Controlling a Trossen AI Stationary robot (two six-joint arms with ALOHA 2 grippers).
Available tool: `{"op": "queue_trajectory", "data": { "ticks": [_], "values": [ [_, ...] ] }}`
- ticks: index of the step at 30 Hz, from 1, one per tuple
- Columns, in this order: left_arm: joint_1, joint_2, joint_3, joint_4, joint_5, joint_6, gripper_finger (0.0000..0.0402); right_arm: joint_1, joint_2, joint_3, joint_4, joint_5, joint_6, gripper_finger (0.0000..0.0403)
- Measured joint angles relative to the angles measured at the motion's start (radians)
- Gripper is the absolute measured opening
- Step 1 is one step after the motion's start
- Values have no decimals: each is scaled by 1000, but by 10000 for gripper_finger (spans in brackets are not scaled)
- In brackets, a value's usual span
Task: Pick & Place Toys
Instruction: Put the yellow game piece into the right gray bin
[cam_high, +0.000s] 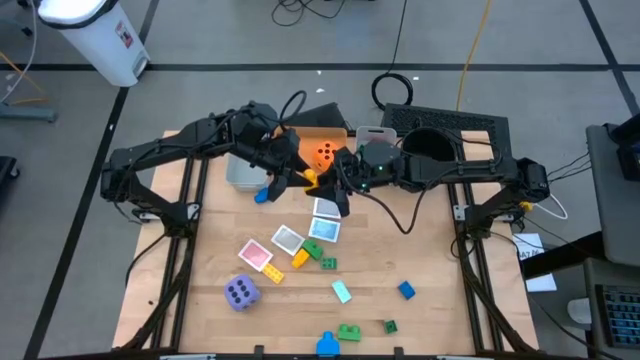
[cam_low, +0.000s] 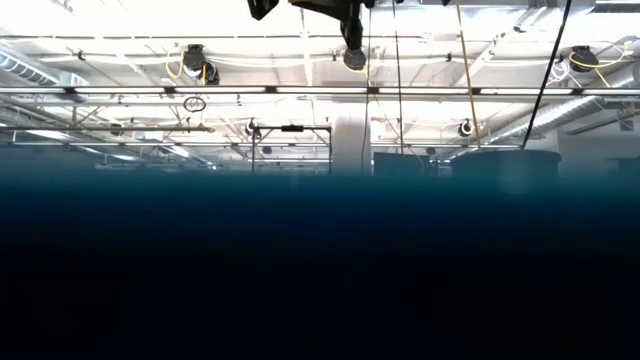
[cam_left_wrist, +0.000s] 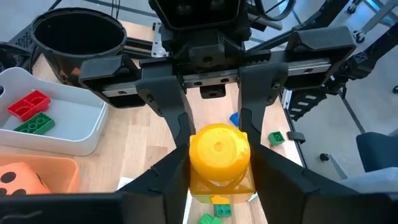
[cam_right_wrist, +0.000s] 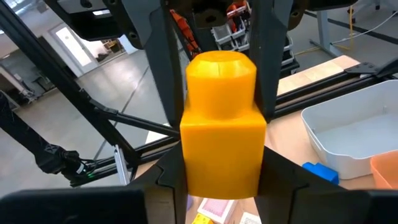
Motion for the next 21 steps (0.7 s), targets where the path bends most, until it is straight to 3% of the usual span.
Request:
{"op": "queue_trajectory", "data": {
  "ticks": [10, 21],
  "values": [
    [23, 0, 0, 49, 28, -15, 229, -8, 0, 0, 4, 25, -1, 116],
    [98, -51, 1, 44, 22, -8, 237, -28, -2, 0, 11, 25, -7, 117]
  ]
}}
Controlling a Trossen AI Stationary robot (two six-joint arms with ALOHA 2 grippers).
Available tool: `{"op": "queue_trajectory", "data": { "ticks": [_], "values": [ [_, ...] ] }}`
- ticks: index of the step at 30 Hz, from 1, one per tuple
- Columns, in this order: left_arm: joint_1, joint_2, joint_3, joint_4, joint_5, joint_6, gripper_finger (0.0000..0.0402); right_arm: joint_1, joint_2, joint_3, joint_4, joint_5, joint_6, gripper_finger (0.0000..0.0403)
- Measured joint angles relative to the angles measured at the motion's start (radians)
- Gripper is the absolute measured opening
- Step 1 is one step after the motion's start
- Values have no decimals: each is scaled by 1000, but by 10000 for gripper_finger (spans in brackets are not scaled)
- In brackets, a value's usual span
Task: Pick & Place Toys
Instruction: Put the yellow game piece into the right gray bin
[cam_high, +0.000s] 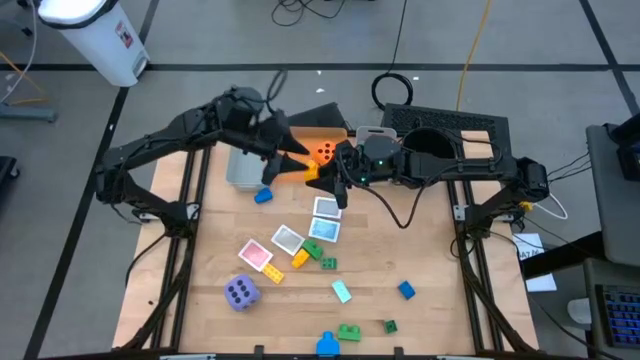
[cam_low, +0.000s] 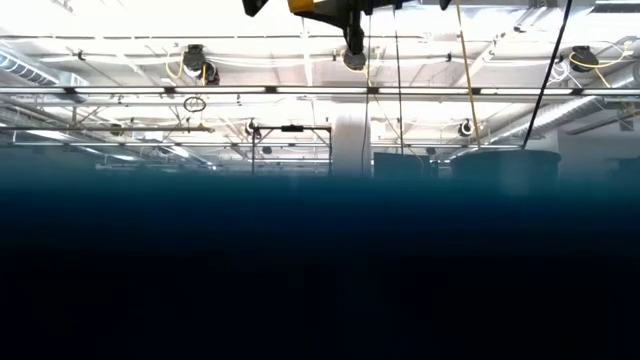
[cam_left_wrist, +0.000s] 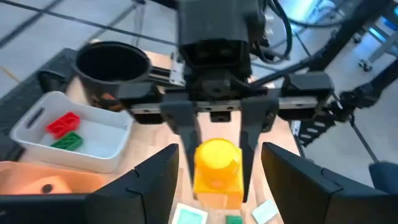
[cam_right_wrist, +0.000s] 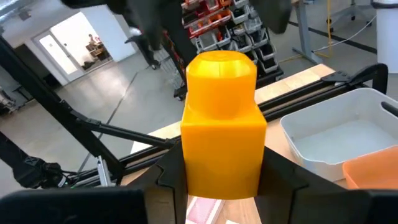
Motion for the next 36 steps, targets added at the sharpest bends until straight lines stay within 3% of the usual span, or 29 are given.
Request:
{"op": "queue_trajectory", "data": {
  "ticks": [9, 18, 22, 29, 32, 36],
  "values": [
    [43, -37, 0, -26, 1, -19, 237, -10, -4, 0, 134, 0, -15, 117],
    [39, -36, 0, -26, 2, -27, 237, -87, -62, 0, 116, 14, -48, 118],
    [27, -36, 0, -26, 3, -27, 237, -128, -128, 1, 22, 158, -144, 118],
    [-10, -36, 0, -26, 0, -34, 237, -150, -182, 1, -193, 611, -326, 118],
    [-28, -36, 0, -25, -4, -30, 237, -169, -170, -28, -210, 702, -327, 118],
    [-46, -36, 0, -25, -9, -30, 237, -196, -158, -165, -159, 734, -249, 117]
  ]
}}
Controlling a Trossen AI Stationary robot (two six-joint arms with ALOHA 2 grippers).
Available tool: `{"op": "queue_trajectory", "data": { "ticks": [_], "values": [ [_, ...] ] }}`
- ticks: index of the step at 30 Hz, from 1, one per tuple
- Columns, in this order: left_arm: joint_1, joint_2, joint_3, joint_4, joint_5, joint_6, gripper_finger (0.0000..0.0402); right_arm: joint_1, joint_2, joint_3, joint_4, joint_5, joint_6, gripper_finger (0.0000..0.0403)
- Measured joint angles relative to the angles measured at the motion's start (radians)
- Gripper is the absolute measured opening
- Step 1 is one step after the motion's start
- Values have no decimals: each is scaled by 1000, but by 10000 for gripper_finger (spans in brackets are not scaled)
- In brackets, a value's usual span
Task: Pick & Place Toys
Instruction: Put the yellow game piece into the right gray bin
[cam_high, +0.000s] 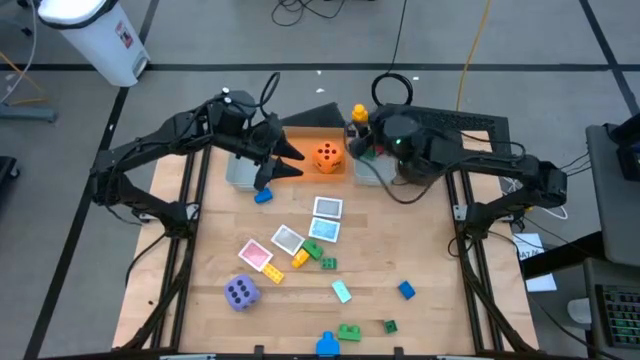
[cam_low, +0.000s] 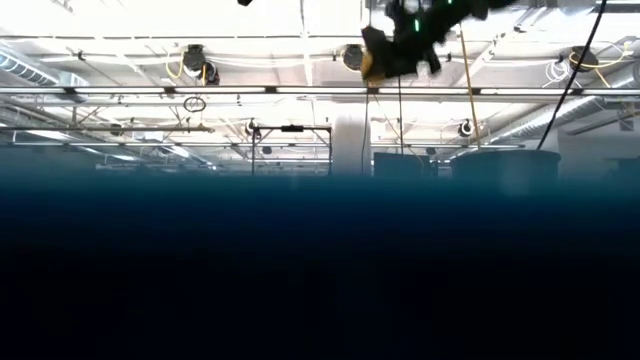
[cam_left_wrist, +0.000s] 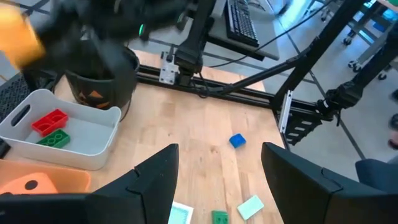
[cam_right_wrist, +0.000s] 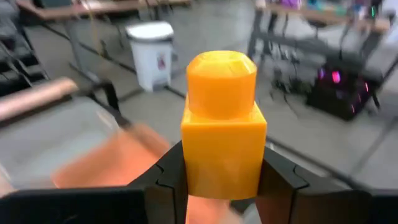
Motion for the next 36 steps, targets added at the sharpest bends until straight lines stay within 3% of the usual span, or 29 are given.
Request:
{"op": "queue_trajectory", "data": {
  "ticks": [6, 11, 25, 36],
  "values": [
    [-24, 0, 0, 0, 0, -8, 237, -5, -7, -227, 154, 102, 106, 116],
    [-39, 0, 0, 0, -3, -10, 237, -18, -8, -306, 171, 130, 162, 116],
    [-39, 0, 0, 11, -49, -58, 237, -79, 141, -293, 168, 121, 355, 115],
    [-39, 5, 0, 13, -61, -68, 237, -169, 186, -263, 68, -26, 388, 115]
  ]
}}
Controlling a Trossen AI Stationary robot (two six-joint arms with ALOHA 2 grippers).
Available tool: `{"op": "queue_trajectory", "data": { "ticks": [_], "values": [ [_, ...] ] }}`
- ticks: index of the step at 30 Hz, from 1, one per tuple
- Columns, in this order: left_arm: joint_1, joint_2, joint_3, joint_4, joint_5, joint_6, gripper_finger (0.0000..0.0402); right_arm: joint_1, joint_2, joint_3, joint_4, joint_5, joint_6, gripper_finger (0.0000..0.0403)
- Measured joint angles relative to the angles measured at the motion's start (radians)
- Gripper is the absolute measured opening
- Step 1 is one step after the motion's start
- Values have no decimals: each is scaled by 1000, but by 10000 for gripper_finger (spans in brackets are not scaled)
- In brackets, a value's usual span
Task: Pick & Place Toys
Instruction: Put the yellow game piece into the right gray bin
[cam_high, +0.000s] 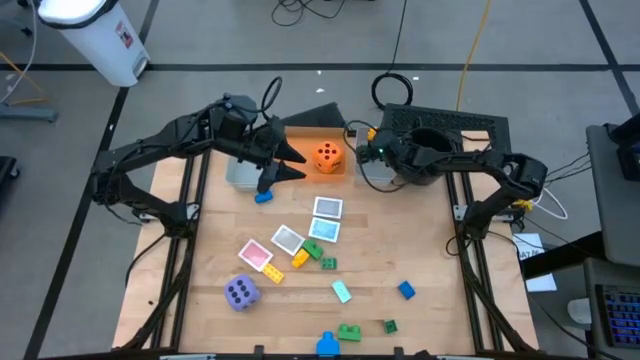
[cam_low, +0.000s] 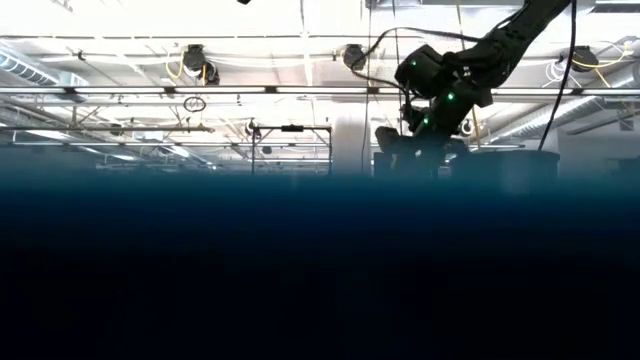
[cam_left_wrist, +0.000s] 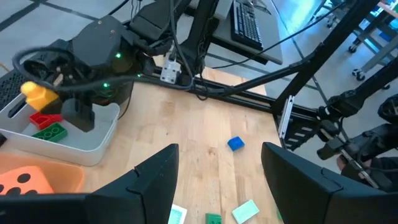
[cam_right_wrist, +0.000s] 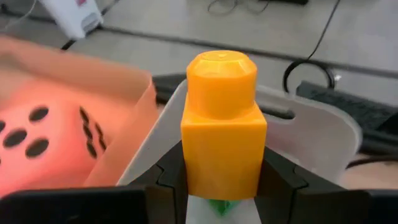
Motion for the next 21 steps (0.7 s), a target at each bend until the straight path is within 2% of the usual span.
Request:
{"op": "queue_trajectory", "data": {
  "ticks": [5, 9, 21],
  "values": [
    [0, 4, 0, 11, -11, 0, 237, -23, 0, 0, -26, -60, -10, 115],
    [0, 6, -1, 10, -11, -14, 237, -23, 0, 0, -27, -63, -25, 119],
    [0, 6, -1, 10, -11, -15, 237, -27, 0, 0, -14, -116, -66, 156]
  ]
}}
